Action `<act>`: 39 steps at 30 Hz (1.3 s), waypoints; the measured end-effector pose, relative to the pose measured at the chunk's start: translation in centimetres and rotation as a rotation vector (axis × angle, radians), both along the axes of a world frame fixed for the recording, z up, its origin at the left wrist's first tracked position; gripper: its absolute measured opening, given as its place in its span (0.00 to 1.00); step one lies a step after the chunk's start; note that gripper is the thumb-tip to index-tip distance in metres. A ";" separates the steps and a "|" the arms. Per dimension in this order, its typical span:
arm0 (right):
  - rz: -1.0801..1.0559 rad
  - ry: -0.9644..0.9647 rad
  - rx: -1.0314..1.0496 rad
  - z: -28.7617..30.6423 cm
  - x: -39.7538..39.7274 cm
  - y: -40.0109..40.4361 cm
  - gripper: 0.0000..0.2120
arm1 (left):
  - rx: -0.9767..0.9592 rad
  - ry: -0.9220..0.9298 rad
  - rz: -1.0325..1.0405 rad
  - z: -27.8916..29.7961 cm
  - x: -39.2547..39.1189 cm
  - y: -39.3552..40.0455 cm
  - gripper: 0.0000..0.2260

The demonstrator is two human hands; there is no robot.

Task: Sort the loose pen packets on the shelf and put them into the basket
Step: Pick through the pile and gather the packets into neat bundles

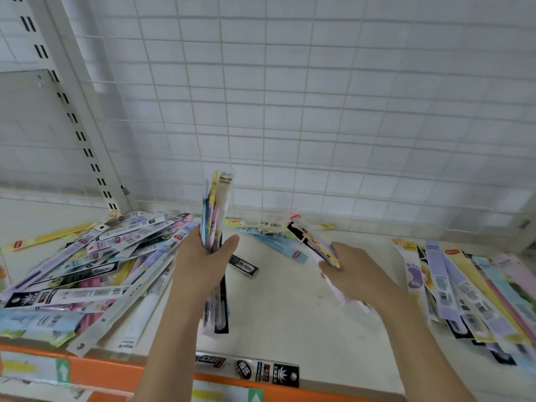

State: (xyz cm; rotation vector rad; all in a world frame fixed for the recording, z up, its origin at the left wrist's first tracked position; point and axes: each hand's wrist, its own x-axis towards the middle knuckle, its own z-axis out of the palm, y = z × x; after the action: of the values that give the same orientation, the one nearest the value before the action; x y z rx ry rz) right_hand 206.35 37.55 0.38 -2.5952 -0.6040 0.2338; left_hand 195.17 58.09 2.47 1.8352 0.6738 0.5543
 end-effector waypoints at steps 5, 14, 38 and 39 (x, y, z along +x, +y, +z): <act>-0.087 -0.040 0.257 2.3 -0.2 -3.1 0.06 | -0.051 -0.087 -0.038 -0.1 1.7 -2.7 0.05; -0.486 0.124 0.423 4.0 3.1 -12.3 0.10 | -0.109 -0.054 -0.136 -0.3 4.5 -8.4 0.05; -0.473 0.035 0.073 1.5 6.2 -21.1 0.35 | -0.104 0.296 -0.275 -1.7 10.4 -20.7 0.17; -0.449 0.001 0.063 1.6 6.1 -21.0 0.32 | -0.083 0.308 -0.277 -1.7 10.7 -21.2 0.18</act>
State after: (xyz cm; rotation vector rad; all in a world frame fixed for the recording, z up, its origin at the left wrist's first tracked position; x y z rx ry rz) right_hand 212.45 16.50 1.96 -2.5861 -0.0176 0.0677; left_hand 205.85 36.86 0.80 1.9132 0.6197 0.0600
